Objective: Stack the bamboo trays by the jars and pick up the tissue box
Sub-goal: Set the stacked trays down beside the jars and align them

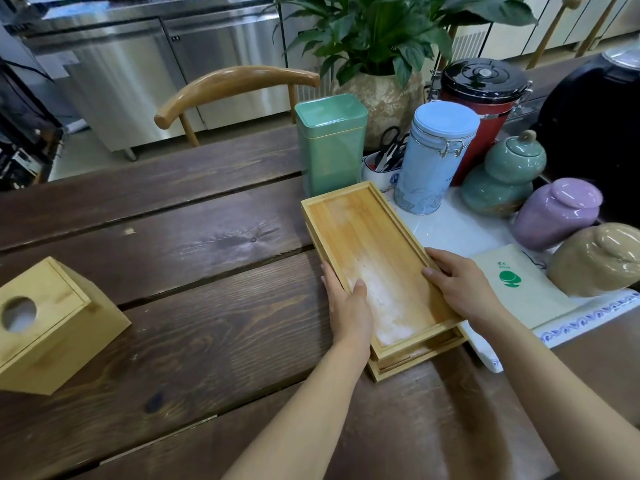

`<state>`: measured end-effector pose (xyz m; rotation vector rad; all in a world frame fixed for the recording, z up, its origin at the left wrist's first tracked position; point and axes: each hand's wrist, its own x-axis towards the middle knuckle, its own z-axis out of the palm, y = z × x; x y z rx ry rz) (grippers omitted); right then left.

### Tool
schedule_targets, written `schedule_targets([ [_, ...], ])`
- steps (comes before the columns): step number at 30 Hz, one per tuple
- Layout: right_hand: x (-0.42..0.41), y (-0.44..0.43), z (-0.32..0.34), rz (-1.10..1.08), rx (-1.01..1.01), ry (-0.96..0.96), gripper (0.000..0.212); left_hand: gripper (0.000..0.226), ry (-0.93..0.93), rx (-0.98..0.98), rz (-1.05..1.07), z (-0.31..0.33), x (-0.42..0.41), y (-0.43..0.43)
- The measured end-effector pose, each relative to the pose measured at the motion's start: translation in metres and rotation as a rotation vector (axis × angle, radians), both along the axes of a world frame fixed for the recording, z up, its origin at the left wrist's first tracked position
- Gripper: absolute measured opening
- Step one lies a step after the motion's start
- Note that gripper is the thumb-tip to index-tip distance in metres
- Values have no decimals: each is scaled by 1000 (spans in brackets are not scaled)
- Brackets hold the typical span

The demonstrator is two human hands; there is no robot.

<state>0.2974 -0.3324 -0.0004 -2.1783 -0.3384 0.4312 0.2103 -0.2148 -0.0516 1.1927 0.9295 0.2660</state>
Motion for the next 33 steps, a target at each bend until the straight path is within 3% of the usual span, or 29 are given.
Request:
schedule_targets([
  [33, -9, -12, -6, -6, -10, 23, 37, 67, 4, -8, 4, 10, -13, -10],
])
